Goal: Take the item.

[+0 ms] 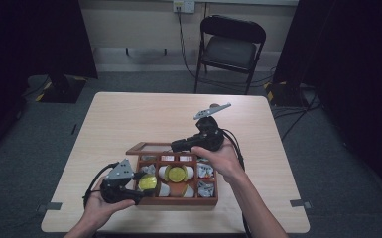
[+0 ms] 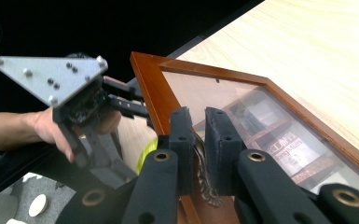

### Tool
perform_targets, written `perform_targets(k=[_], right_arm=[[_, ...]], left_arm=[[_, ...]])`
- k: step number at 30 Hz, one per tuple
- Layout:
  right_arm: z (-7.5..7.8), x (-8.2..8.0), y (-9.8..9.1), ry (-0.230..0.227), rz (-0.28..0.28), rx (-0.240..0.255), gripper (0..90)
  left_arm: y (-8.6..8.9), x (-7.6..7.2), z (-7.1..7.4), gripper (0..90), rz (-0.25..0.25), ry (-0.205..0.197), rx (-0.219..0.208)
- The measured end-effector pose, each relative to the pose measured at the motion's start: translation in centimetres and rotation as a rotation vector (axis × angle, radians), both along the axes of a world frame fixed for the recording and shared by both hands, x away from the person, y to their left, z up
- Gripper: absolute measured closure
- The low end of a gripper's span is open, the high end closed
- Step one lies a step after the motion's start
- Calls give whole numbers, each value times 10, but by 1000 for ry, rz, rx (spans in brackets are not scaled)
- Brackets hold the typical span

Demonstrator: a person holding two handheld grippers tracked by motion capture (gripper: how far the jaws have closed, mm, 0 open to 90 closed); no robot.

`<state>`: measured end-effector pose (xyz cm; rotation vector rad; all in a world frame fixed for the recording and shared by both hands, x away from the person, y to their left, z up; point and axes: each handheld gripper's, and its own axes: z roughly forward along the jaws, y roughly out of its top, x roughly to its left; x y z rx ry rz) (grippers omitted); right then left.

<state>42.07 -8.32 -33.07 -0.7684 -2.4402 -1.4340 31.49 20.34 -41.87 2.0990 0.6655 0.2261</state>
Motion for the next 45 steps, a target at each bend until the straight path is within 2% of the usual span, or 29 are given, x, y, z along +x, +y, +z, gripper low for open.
perform_targets(k=[9, 13, 16, 20, 21, 22, 24, 25, 26, 27, 31, 34, 35, 36, 40, 41, 43, 45], right_arm=[[0, 0, 0, 1, -1, 0, 816], [0, 0, 0, -3, -3, -2, 816], [0, -1, 0, -4, -3, -3, 816], [0, -2, 0, -3, -3, -4, 816], [0, -2, 0, -4, -3, -5, 816], [0, -2, 0, -4, -3, -5, 816], [0, -2, 0, -5, -3, -4, 816], [0, -2, 0, -5, -3, -4, 816], [0, -2, 0, -6, -3, -5, 816], [0, -2, 0, -9, -4, -4, 816], [0, -2, 0, -14, -5, -4, 817], [0, -2, 0, -14, -5, -4, 817], [0, -2, 0, -15, -5, -4, 817], [0, -2, 0, -15, -5, -4, 817], [0, -2, 0, -14, -5, -5, 817], [0, -2, 0, -14, -4, -5, 817], [0, -2, 0, -14, -4, -5, 817], [0, -2, 0, -15, -5, -5, 817]], left_arm=[[30, 7, 5, 382, 69, -5, -21], [37, 14, 6, 382, 90, -1, -28], [41, 21, 6, 382, 104, -7, -2], [46, 30, 5, 382, 126, 15, -5], [50, 36, 5, 382, 141, 12, 3], [50, 36, 5, 382, 141, 12, 3], [56, 47, 1, 382, 176, 30, 3], [56, 47, 1, 382, 176, 30, 3], [62, 56, -2, 382, 190, 67, 19], [65, 60, -4, 382, 199, 82, 29], [74, 74, -10, 382, 243, 79, 52], [75, 80, -12, 382, 254, 88, 48], [74, 86, -16, 382, 263, 87, 66], [74, 86, -16, 382, 263, 87, 66], [70, 95, -24, 382, 271, 104, 83], [68, 100, -28, 382, 278, 119, 79], [64, 104, -33, 382, 274, 133, 99], [62, 107, -38, 382, 273, 127, 117]])
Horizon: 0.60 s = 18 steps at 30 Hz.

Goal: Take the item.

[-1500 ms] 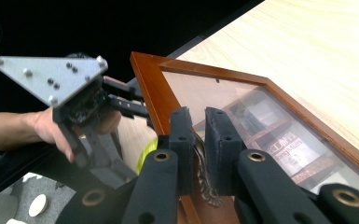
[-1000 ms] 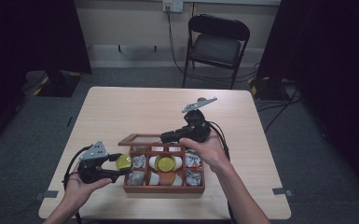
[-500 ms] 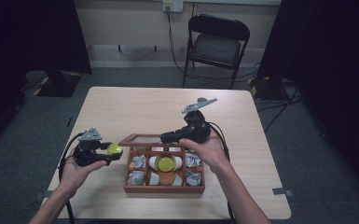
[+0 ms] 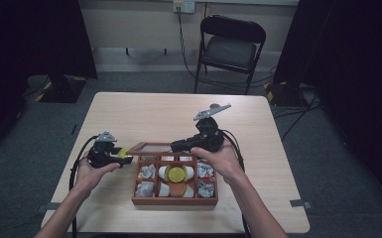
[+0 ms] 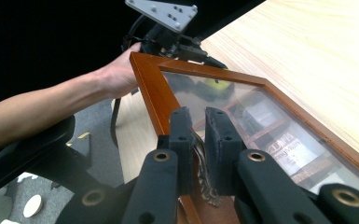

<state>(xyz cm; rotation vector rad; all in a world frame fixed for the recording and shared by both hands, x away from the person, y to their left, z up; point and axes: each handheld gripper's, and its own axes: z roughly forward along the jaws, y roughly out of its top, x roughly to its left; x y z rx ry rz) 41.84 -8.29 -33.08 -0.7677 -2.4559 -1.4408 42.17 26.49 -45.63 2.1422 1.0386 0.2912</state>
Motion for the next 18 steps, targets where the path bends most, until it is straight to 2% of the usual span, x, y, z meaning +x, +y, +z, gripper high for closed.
perform_targets(k=[5, 7, 10, 12, 13, 18], right_arm=[[0, 0, 0, 0, 1, 0, 817], [0, 0, 0, 0, 1, 0, 817], [0, 0, 0, -1, 0, -2, 817], [0, 0, 0, -1, 1, -1, 817], [0, 0, 0, -1, 1, -1, 817], [0, 0, 0, 3, 2, 1, 817]], left_arm=[[-3, 4, -7, 381, 5, -2, 8], [-3, 3, -12, 382, 10, -4, -6], [-4, 3, -18, 381, 9, 6, 12], [-3, 3, -18, 382, 13, 8, 14], [-3, 4, -17, 382, 18, 10, 29], [-4, 5, -22, 381, 10, 3, 32]])
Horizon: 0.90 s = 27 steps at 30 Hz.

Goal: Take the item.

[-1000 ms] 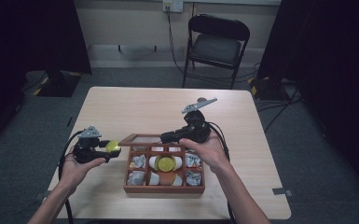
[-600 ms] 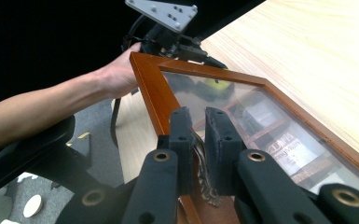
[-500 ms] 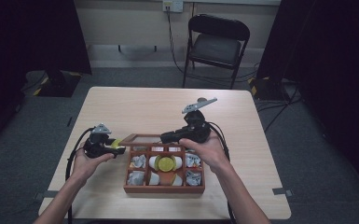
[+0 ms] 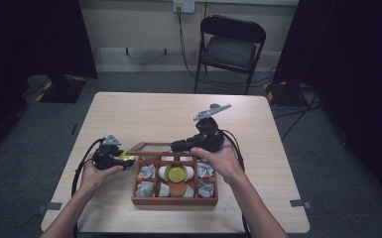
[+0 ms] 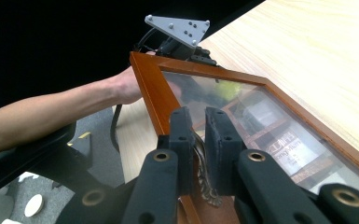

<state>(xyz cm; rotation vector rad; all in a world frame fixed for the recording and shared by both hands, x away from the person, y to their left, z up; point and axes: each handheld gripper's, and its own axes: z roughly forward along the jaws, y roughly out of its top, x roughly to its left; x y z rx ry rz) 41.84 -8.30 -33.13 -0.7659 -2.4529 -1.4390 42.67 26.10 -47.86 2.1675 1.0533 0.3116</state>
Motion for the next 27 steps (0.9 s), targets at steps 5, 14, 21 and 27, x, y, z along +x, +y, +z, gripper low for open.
perform_targets(k=[5, 14, 21, 27], right_arm=[[0, 0, 0, 1, 0, 0, 817], [0, 0, 0, 0, -2, -2, 817], [0, 0, 0, 0, -1, -1, 816], [0, 0, 0, 2, -2, -1, 816]], left_arm=[[-1, 0, -1, 377, 7, 10, -18], [1, -1, -1, 257, 10, 28, -11], [2, -6, 6, 195, 33, 8, -6], [10, -12, 12, 173, 11, 6, 3]])
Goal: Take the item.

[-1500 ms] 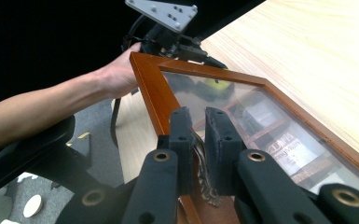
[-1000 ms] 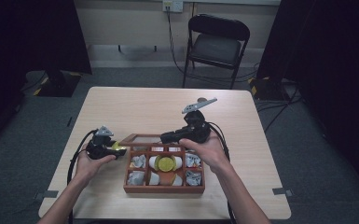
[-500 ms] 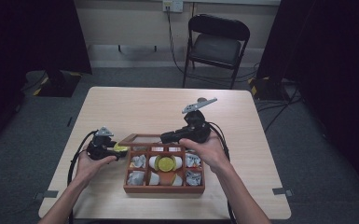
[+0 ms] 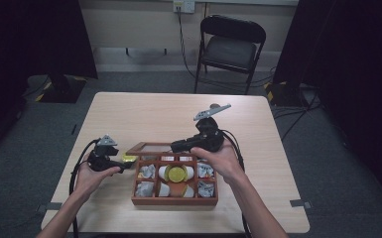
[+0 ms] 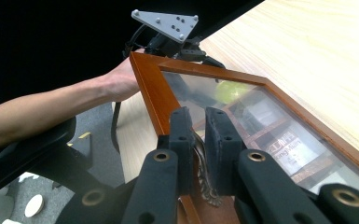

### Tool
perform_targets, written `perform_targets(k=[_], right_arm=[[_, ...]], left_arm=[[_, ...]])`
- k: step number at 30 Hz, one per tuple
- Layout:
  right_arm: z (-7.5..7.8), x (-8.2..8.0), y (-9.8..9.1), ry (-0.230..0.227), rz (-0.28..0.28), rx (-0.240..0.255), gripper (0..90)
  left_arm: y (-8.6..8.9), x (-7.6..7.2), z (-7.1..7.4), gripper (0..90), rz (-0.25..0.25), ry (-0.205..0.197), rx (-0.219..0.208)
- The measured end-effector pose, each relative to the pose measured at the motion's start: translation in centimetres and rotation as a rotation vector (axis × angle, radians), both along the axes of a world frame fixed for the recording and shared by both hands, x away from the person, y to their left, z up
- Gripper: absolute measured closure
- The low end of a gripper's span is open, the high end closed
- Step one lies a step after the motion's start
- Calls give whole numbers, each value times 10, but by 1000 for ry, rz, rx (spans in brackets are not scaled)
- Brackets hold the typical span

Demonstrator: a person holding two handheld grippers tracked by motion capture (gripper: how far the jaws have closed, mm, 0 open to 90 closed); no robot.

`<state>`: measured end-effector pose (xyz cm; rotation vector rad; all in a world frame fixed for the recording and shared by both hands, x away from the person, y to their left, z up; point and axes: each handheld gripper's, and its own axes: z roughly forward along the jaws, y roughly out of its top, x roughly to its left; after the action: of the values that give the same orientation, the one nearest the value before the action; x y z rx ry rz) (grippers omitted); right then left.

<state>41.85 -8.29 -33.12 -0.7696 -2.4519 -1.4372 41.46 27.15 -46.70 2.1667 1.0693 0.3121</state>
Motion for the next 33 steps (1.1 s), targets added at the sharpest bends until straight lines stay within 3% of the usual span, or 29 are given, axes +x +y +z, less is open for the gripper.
perform_targets(k=[11, 13, 16, 21, 24, 29, 33], right_arm=[[0, 0, 0, -1, 0, 0, 816], [0, 0, 0, -1, -1, -1, 816], [1, 0, 0, -1, -1, -1, 816], [1, 1, 0, -3, -2, -2, 816], [2, 1, 0, -4, -3, -2, 816], [1, -1, 0, -6, -3, -5, 816], [0, -2, 0, -6, -1, -6, 816]], left_arm=[[5, -22, -1, 172, -21, 8, 22], [9, -26, -4, 173, -4, 40, 48], [13, -31, -6, 173, -1, 41, 56], [25, -41, -21, 173, 23, 47, 112], [28, -46, -27, 148, 41, 25, 100], [33, -56, -40, 108, 64, -85, 14], [33, -56, -41, 76, 54, -88, 5]])
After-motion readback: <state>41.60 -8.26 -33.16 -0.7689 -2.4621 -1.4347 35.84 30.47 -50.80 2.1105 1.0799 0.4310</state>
